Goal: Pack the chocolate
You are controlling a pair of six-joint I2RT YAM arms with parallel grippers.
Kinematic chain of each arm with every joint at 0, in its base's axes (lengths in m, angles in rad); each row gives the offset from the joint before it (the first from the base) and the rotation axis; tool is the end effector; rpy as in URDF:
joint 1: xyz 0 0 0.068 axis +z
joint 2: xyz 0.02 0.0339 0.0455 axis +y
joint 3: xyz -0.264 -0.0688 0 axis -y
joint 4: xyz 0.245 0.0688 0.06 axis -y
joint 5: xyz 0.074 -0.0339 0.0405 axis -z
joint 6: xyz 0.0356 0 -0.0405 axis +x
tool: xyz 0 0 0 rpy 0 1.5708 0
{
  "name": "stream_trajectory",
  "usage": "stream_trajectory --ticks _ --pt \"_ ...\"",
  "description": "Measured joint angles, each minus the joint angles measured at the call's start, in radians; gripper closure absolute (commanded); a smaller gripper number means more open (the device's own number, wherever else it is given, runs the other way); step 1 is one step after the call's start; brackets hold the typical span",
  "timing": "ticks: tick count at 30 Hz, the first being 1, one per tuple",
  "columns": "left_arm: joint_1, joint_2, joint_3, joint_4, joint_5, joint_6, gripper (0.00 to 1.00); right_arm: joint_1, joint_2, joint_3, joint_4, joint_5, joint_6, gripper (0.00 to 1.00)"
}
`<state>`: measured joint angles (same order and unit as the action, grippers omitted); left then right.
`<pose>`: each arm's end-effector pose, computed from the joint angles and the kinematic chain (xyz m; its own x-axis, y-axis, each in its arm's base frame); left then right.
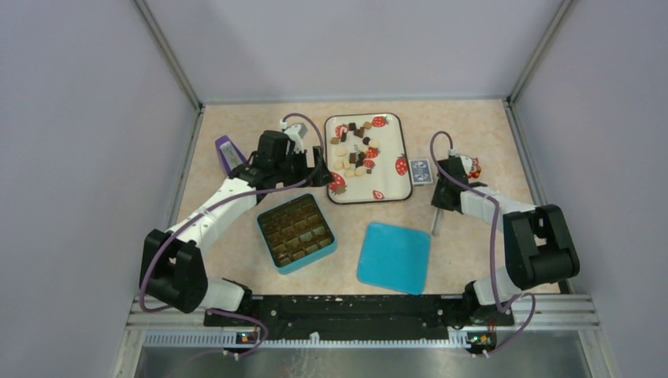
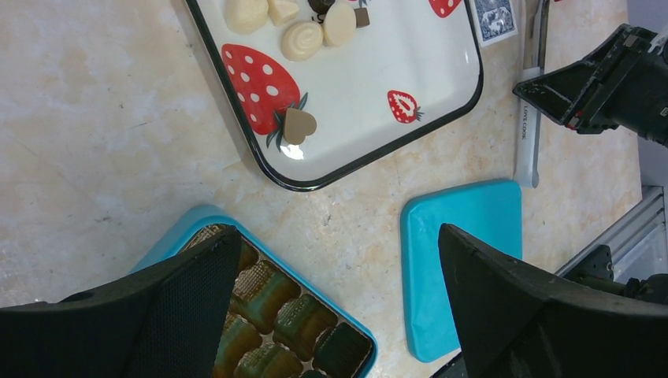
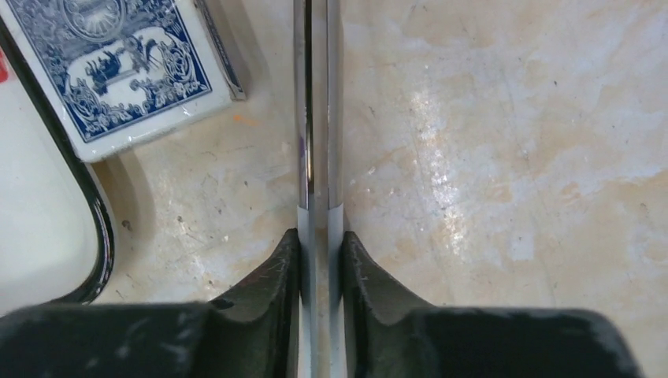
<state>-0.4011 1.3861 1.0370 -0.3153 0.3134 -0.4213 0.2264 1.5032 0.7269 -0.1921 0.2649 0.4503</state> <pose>0.2785 -0.1300 0.2791 -0.7613 -0.0997 -0.6407 0.3107 0.8112 -0.4954 0.2754 0.0539 0.1588 -0.7543 0.2573 -0.6040 0.2846 0.9572 0.0524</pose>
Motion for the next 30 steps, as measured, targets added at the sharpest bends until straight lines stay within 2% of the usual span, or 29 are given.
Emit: stream_trajectory --ticks 2,7,13,19,25,30 --pt "0.000 0.000 0.000 0.000 0.000 0.000 0.01 0.000 -0.011 0.001 -0.023 0.002 0.004 0.98" --pt "0.000 0.018 0.014 -0.015 0.003 0.006 0.01 0.000 -0.113 0.044 -0.198 -0.003 -0.024 0.98" --pt "0.000 0.044 0.055 -0.064 -0.039 0.031 0.01 0.027 -0.174 0.298 -0.341 -0.058 -0.090 0.92" --pt "0.000 0.103 0.213 -0.180 -0.205 0.043 0.01 0.228 -0.057 0.589 -0.439 -0.139 -0.161 0.86" --pt "0.036 0.099 0.257 -0.259 -0.325 0.077 0.01 0.360 0.063 0.611 -0.497 -0.246 -0.170 0.71" --pt "0.075 0.065 0.241 -0.276 -0.362 0.079 0.01 0.427 0.133 0.611 -0.541 -0.267 -0.170 0.65"
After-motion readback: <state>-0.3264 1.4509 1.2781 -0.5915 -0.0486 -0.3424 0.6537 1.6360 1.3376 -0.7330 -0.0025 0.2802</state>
